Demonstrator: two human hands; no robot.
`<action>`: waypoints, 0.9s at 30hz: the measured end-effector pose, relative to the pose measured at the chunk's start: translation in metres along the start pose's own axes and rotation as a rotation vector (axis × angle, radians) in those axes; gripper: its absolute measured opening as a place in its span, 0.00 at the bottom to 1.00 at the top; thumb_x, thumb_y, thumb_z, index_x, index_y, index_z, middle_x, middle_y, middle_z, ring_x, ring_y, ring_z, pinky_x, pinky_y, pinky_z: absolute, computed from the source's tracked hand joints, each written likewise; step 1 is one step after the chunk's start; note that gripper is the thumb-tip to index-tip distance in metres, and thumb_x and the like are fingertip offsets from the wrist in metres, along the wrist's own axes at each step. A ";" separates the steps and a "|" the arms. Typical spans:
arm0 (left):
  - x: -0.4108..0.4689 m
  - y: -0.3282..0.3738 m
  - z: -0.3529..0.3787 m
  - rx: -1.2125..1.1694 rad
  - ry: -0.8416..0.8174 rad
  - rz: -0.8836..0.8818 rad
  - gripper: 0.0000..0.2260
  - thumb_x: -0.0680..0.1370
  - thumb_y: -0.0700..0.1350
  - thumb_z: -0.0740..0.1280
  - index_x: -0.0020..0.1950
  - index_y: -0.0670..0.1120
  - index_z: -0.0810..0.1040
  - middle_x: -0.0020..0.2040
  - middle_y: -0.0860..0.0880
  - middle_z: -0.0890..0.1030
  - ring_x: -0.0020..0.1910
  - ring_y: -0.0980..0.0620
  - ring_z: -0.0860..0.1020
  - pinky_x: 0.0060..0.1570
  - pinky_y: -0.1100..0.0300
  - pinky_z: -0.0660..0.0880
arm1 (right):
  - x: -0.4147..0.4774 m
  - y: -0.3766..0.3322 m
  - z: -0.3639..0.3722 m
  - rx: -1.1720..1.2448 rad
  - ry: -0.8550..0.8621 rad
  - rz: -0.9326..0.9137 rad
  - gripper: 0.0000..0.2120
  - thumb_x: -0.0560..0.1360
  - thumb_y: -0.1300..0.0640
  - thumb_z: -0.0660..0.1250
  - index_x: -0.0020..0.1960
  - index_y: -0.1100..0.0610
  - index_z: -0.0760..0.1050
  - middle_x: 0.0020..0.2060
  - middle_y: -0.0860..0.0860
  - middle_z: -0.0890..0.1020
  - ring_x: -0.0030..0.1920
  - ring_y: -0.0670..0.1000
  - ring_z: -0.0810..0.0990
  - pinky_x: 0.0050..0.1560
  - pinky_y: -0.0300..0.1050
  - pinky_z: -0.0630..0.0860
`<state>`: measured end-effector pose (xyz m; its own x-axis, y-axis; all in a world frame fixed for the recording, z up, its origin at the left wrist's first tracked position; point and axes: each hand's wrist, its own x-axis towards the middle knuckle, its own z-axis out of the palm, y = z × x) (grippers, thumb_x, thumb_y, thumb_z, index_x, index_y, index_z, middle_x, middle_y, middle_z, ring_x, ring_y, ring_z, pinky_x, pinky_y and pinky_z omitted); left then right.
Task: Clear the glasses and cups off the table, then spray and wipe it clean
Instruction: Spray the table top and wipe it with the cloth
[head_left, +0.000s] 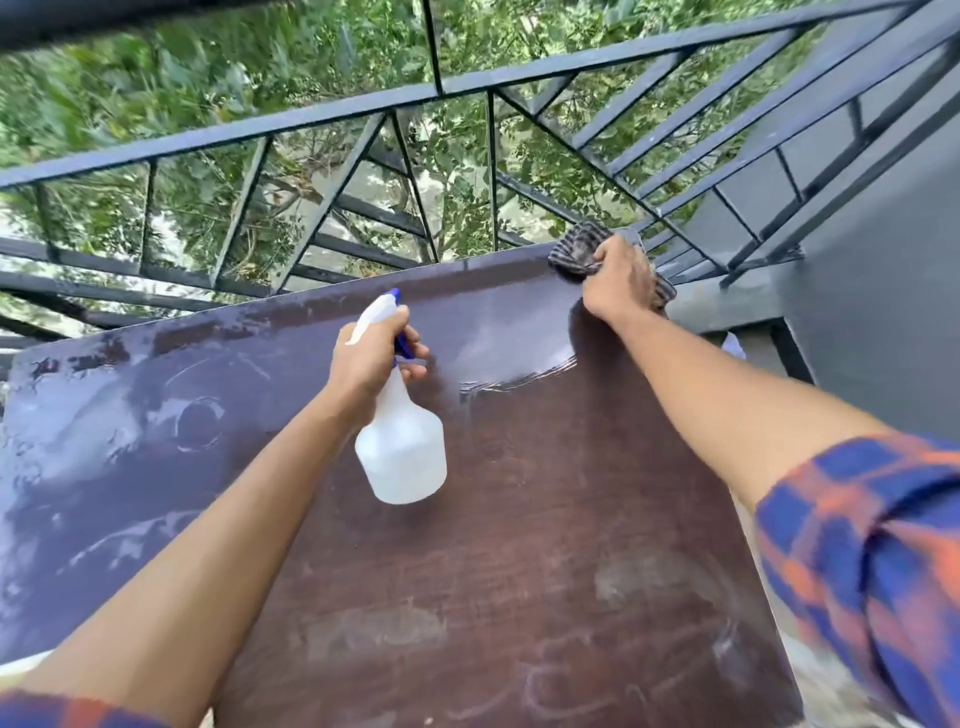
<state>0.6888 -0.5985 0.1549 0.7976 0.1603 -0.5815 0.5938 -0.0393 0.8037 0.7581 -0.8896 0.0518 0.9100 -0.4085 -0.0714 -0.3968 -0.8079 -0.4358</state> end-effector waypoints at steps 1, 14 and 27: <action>-0.002 0.001 0.002 -0.003 0.000 0.002 0.15 0.82 0.46 0.65 0.39 0.40 0.78 0.30 0.45 0.81 0.34 0.46 0.79 0.39 0.53 0.79 | 0.000 -0.011 0.003 0.004 -0.008 0.006 0.18 0.71 0.65 0.64 0.58 0.51 0.71 0.61 0.54 0.77 0.67 0.58 0.70 0.70 0.54 0.63; 0.002 0.007 0.031 0.070 -0.081 0.003 0.15 0.83 0.47 0.65 0.39 0.41 0.78 0.33 0.43 0.82 0.34 0.44 0.79 0.33 0.57 0.78 | -0.050 0.040 0.014 -0.008 -0.021 -0.292 0.14 0.78 0.63 0.61 0.63 0.54 0.71 0.75 0.57 0.67 0.75 0.60 0.64 0.77 0.61 0.54; -0.007 0.008 0.050 0.119 -0.122 0.010 0.14 0.84 0.45 0.63 0.43 0.38 0.77 0.42 0.37 0.80 0.25 0.50 0.78 0.25 0.63 0.73 | -0.044 0.043 0.003 0.036 -0.147 -0.369 0.11 0.81 0.59 0.59 0.61 0.47 0.70 0.78 0.51 0.63 0.79 0.56 0.58 0.80 0.55 0.46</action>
<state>0.6930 -0.6489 0.1594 0.8063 0.0384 -0.5902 0.5882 -0.1579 0.7932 0.7011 -0.9052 0.0336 0.9992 -0.0263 -0.0307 -0.0380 -0.8725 -0.4871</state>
